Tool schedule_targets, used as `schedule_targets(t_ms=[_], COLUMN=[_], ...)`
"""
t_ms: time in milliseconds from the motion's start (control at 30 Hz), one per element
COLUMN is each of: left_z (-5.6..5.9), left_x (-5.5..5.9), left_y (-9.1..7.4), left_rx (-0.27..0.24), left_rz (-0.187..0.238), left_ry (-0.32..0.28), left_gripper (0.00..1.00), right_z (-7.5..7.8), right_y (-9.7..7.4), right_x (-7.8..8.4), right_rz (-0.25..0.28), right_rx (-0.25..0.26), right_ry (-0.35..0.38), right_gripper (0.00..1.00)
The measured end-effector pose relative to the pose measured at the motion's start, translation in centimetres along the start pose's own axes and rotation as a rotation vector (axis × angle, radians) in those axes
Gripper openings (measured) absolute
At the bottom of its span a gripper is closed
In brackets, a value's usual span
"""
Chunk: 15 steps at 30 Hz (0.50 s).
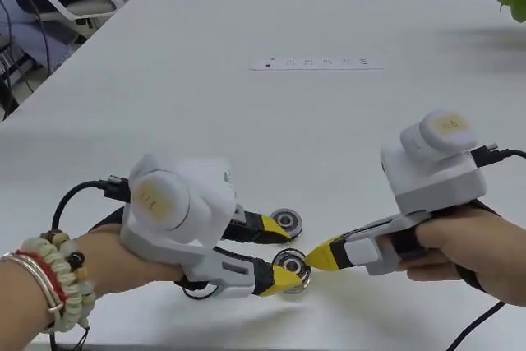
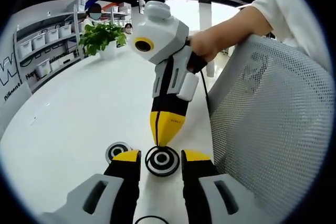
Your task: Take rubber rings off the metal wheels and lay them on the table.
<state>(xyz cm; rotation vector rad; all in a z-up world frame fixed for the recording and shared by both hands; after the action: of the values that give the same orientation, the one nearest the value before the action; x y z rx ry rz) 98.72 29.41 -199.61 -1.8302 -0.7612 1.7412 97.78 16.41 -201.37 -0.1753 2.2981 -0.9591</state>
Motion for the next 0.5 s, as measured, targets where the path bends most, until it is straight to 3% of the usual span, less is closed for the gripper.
schedule_targets(t_ms=[200, 367, 500], left_z=[0.3, 0.5, 0.7], left_x=[-0.7, -1.9, -2.6], left_y=[-1.1, -2.4, -3.5], left_rx=[0.027, 0.043, 0.041], left_rz=[0.01, 0.058, 0.082], left_ry=[0.01, -0.012, -0.015], left_gripper=[0.41, 0.56, 0.6], right_z=[0.1, 0.1, 0.1], right_y=[0.0, 0.0, 0.0], right_x=[0.0, 0.0, 0.0], right_rz=[0.0, -0.001, -0.001], right_rx=[-0.001, -0.002, -0.004], right_ry=[0.001, 0.0, -0.009], right_gripper=[0.0, 0.0, 0.0])
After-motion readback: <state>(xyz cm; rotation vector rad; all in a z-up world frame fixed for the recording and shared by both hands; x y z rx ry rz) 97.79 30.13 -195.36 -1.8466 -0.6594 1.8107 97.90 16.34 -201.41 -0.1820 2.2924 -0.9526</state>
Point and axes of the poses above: the centre of the closed fingertips' face, and the gripper's own axes: y roughly forward along the fingers, z roughly to its right, x roughly out of its underside, the point moved 8 cm from there along -y, roughly backward along the fingers, and after that the axes turned 8 degrees about -z, right-handed, at the moved point
